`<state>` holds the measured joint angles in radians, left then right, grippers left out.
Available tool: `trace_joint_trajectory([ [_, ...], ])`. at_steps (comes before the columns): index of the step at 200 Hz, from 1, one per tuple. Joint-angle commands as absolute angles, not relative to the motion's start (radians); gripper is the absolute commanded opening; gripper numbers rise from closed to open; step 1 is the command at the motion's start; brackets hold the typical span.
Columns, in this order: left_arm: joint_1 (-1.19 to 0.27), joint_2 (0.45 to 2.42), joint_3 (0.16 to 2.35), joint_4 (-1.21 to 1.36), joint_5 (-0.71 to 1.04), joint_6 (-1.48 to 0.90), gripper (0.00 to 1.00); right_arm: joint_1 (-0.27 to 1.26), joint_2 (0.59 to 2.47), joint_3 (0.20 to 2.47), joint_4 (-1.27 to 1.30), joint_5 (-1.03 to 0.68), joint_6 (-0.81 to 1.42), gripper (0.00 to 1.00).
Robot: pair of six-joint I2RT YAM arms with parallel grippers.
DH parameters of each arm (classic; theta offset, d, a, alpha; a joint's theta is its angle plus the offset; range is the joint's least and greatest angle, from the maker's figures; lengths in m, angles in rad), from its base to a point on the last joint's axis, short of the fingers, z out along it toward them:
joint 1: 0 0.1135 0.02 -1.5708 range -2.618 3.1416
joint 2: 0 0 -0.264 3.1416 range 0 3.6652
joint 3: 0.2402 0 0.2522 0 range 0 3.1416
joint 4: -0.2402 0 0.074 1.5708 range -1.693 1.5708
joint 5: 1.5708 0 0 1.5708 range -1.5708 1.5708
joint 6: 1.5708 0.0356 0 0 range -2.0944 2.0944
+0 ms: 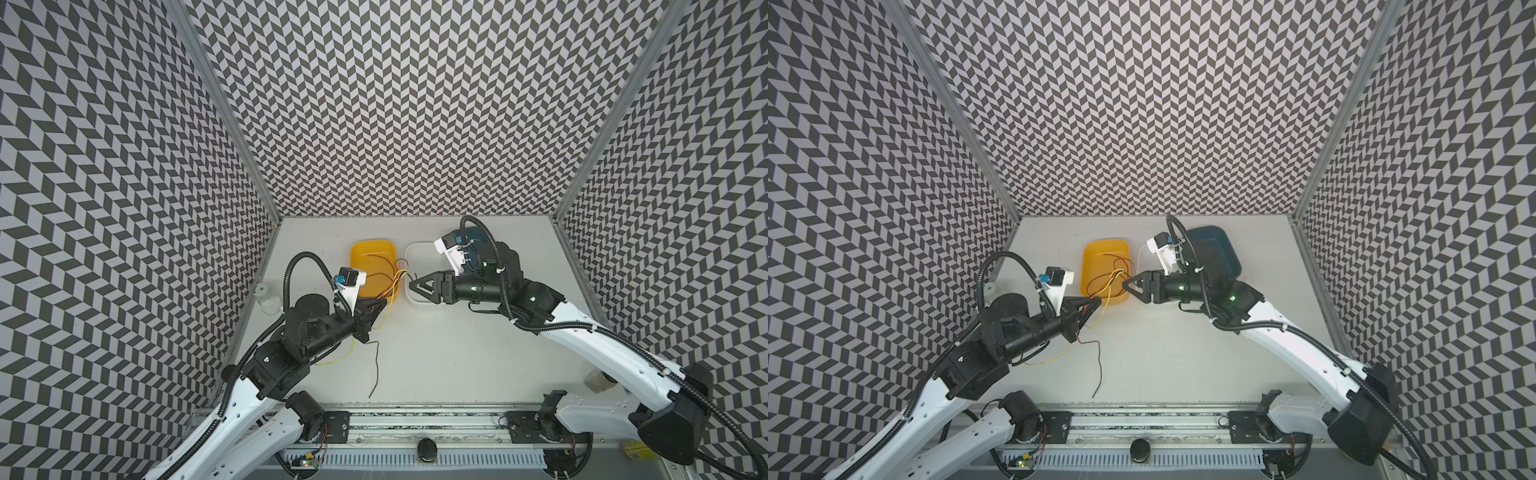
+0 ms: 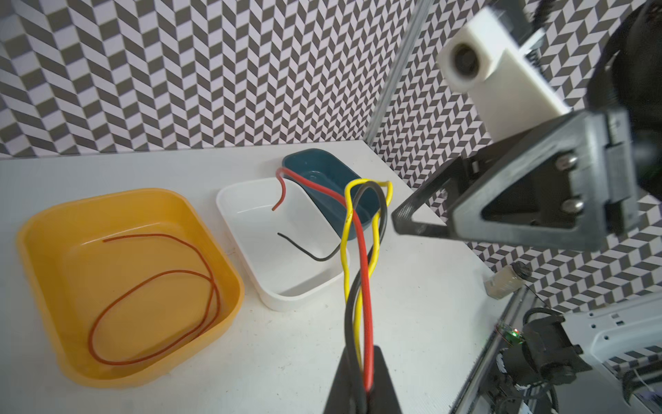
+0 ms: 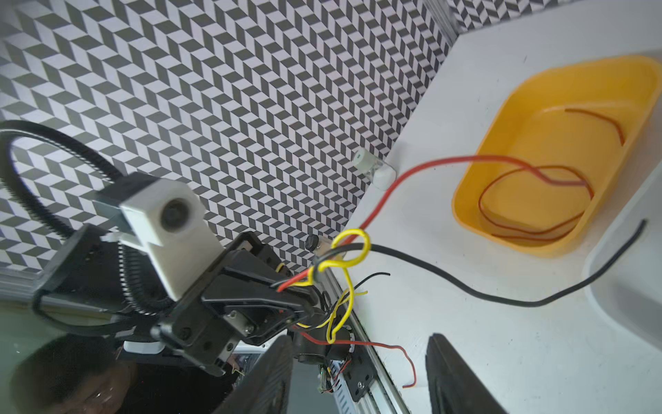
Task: Untangle the cables
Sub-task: 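Swing the wire bundle toward the center with the left gripper while the right gripper approaches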
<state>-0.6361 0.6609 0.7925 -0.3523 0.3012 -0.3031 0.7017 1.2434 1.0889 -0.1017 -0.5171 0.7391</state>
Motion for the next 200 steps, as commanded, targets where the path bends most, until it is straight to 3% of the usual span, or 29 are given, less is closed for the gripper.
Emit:
trace_joint_trajectory([
  [1,-0.639,0.68,0.83,-0.304,0.389,-0.33,0.0,0.709,1.193,1.017,0.156,-0.553,0.928,0.6],
  [27,-0.64,0.69,0.828,-0.321,0.359,-0.325,0.0,0.708,1.164,0.998,0.188,-0.552,0.986,0.6],
  [62,-0.638,0.705,0.828,-0.327,0.356,-0.324,0.0,0.718,1.111,0.872,0.413,-0.483,1.079,0.63],
  [119,-0.648,0.712,0.837,-0.301,0.37,-0.362,0.0,0.752,1.23,0.844,0.607,-0.511,1.261,0.64],
  [158,-0.663,0.709,0.827,-0.29,0.354,-0.373,0.0,0.774,1.216,0.853,0.567,-0.458,1.241,0.63],
  [178,-0.677,0.711,0.827,-0.284,0.361,-0.384,0.0,0.774,1.19,0.835,0.543,-0.358,1.199,0.58],
  [200,-0.723,0.697,0.809,-0.277,0.332,-0.399,0.0,0.773,1.195,0.824,0.604,-0.278,1.158,0.39],
])
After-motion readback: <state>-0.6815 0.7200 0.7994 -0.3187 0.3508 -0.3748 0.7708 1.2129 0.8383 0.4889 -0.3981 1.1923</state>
